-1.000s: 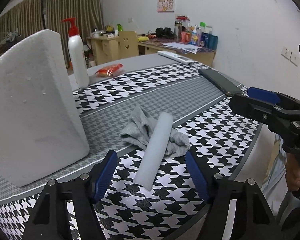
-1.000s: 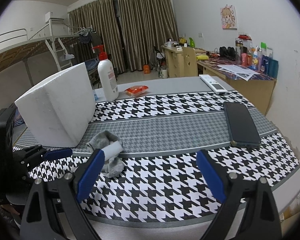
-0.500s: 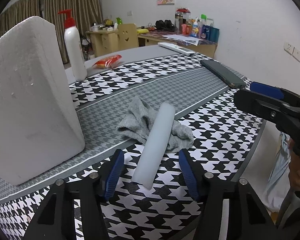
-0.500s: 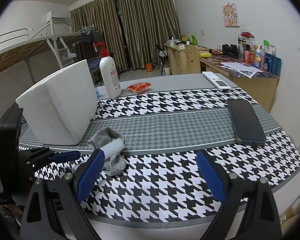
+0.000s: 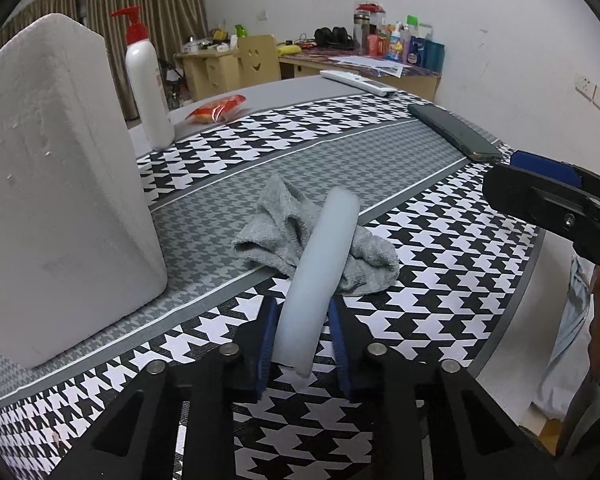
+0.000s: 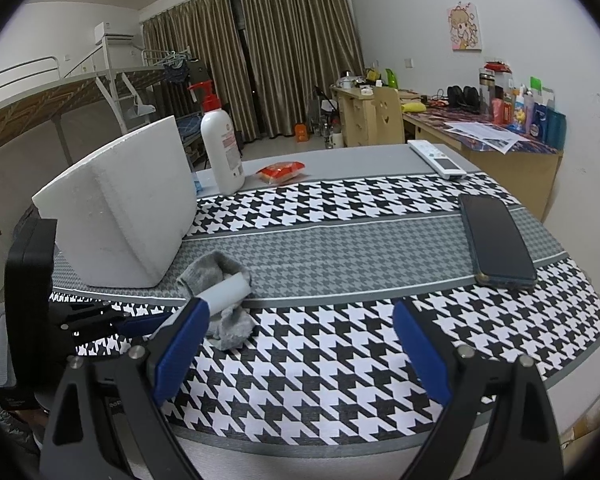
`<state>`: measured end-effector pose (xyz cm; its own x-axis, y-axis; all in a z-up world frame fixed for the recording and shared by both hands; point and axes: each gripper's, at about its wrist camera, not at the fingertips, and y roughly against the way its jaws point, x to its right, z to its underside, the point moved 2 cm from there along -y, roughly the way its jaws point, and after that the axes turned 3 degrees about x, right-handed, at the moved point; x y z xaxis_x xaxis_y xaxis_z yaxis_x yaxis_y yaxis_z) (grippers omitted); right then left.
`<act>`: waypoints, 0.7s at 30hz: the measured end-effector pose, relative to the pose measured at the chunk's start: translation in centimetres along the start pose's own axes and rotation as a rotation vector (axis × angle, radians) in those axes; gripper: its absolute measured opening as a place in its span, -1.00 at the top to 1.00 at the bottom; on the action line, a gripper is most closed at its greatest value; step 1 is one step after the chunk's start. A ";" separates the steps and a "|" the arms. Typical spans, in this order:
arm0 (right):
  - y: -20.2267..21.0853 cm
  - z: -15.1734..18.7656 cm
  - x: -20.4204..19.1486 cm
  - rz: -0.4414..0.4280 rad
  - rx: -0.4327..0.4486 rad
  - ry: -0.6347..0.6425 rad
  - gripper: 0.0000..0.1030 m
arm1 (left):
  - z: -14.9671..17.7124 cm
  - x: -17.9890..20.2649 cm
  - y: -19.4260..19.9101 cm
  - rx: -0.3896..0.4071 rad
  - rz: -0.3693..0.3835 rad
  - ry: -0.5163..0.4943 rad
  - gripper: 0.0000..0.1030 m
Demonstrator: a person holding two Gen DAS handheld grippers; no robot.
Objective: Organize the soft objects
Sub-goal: 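Close the left tool on the white foam roller, then lift the white foam roller off the sock with the left tool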
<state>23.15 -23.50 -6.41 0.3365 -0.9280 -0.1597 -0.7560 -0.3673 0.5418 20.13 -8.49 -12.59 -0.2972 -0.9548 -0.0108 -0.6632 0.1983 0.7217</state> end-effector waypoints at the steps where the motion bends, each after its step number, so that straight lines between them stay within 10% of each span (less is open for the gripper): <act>1: 0.0 0.0 0.0 0.000 -0.001 -0.001 -0.85 | 0.0 0.0 -0.1 -0.001 0.003 0.001 0.54; 21: -1.4 -0.4 -2.3 -0.038 -0.027 0.051 -0.85 | 0.3 -1.6 5.3 0.132 0.008 0.053 0.61</act>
<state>23.64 -20.79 -6.45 0.3934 -0.9087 -0.1393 -0.7270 -0.4003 0.5578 16.92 -5.81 -8.95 -0.2689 -0.9626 0.0337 -0.7464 0.2303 0.6243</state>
